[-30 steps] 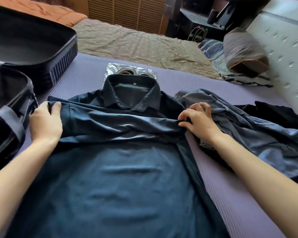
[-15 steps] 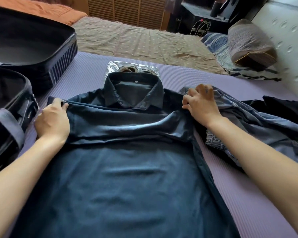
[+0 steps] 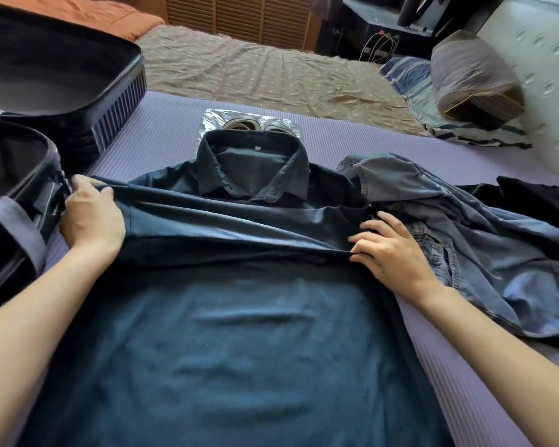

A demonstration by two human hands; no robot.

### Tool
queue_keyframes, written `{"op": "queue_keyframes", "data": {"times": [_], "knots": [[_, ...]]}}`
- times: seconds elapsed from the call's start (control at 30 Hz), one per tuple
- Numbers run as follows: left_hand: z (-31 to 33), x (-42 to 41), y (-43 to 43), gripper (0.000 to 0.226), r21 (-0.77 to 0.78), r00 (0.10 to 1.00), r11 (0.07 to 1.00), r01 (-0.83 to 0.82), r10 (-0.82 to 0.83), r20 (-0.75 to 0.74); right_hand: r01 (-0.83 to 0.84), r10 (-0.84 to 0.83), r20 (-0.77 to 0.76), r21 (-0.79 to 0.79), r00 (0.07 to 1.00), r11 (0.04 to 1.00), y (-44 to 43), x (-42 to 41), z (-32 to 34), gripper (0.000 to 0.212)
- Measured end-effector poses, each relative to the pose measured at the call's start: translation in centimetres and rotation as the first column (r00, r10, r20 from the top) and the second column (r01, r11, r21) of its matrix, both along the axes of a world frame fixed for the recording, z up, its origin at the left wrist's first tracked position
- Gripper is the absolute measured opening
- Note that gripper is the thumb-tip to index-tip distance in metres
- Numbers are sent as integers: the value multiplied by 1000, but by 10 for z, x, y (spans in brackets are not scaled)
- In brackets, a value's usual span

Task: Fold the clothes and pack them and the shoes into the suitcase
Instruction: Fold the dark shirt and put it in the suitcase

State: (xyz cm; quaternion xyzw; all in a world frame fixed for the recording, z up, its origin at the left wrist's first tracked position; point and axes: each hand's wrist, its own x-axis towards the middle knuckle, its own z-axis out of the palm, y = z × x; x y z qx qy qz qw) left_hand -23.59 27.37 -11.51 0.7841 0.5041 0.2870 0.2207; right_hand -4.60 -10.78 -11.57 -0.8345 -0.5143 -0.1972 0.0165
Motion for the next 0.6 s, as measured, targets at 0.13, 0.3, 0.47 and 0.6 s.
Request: {"op": "queue_keyframes", "data": {"times": [0.13, 0.3, 0.47, 0.6], "knots": [[-7, 1, -4, 22, 148, 992, 987, 68, -51, -112, 36, -36, -16, -40, 999, 999, -8, -6, -3, 44], [-16, 7, -36, 32, 411, 922, 826, 387, -352, -161, 188, -168, -98, 268, 981, 945, 12, -3, 12, 30], [-30, 13, -80, 57, 130, 720, 735, 665, -586, -372, 284, -277, -77, 118, 958, 951, 48, 20, 18, 29], [-39, 7, -74, 76, -36, 644, 768, 639, -560, -522, 457, -471, 59, 165, 880, 874, 52, 39, 31, 17]]}}
